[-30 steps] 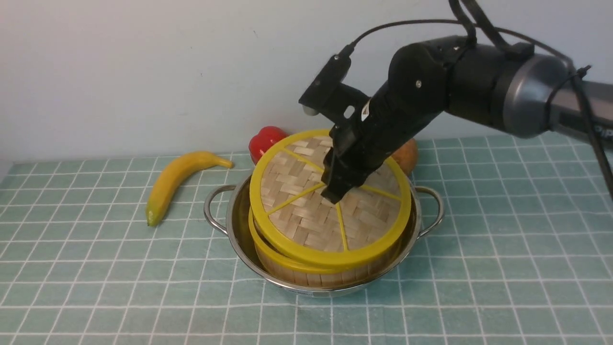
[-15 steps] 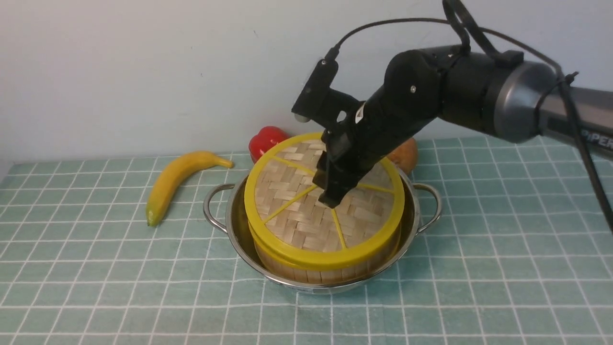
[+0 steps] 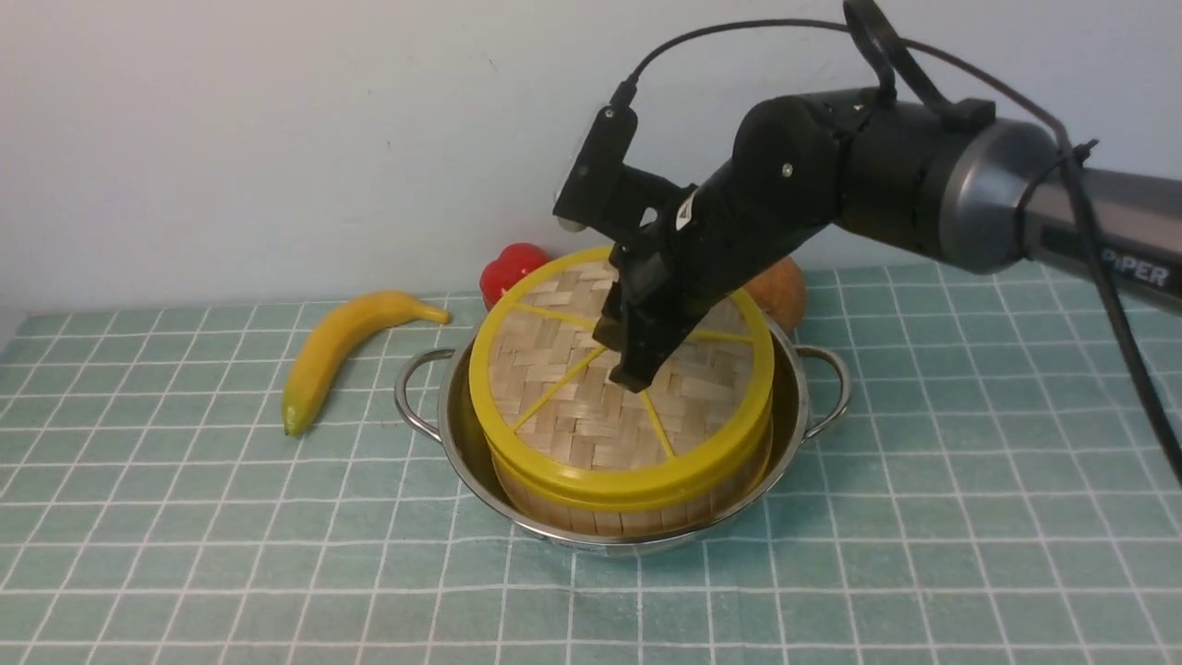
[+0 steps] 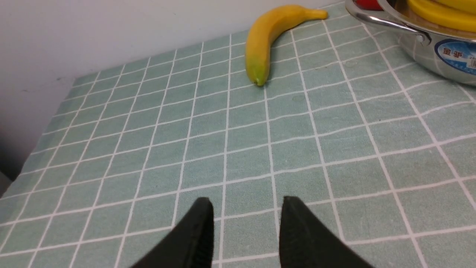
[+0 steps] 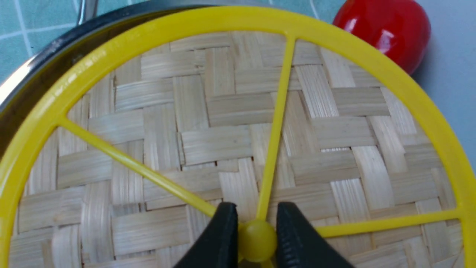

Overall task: Place the steamer in the pot on the blue tablecloth, and put the lid on the steamer.
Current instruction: 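Place the bamboo steamer lid onto the steamer basket in the pot with the right gripper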

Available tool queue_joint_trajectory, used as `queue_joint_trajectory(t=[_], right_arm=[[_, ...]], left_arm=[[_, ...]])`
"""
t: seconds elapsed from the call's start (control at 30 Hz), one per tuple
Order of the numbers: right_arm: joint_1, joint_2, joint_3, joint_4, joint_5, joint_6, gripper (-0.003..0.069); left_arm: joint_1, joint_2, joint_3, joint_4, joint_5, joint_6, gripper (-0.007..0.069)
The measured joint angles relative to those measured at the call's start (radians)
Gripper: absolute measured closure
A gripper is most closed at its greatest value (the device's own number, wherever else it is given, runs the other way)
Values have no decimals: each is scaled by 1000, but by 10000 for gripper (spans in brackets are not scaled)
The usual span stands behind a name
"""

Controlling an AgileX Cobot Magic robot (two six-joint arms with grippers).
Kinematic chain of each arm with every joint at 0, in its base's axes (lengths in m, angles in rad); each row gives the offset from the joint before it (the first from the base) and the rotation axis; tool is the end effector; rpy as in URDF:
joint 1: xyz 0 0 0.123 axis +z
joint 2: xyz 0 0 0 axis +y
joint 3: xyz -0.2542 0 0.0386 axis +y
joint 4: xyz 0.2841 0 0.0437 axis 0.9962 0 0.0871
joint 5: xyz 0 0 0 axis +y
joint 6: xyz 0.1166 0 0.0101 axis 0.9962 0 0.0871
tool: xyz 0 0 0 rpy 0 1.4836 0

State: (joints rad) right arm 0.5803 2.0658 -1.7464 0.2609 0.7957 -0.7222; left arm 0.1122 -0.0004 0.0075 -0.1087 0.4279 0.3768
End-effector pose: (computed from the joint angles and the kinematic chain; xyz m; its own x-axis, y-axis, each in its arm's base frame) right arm 0.4057 0.2918 0.1831 -0.2908 -0.7924 -0.5363 -0.8960 0.4222 -0.1379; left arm 0.1399 0.0104 0.1635 -0.3428 0.2371 -0.9090 0.0252 0.9696 0.2434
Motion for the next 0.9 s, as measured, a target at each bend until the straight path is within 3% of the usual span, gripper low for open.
queue_joint_trajectory(t=[0.9], right_arm=[[-15, 44, -10, 35, -14, -11, 514]], left_arm=[[0, 0, 0, 0, 0, 0, 382]])
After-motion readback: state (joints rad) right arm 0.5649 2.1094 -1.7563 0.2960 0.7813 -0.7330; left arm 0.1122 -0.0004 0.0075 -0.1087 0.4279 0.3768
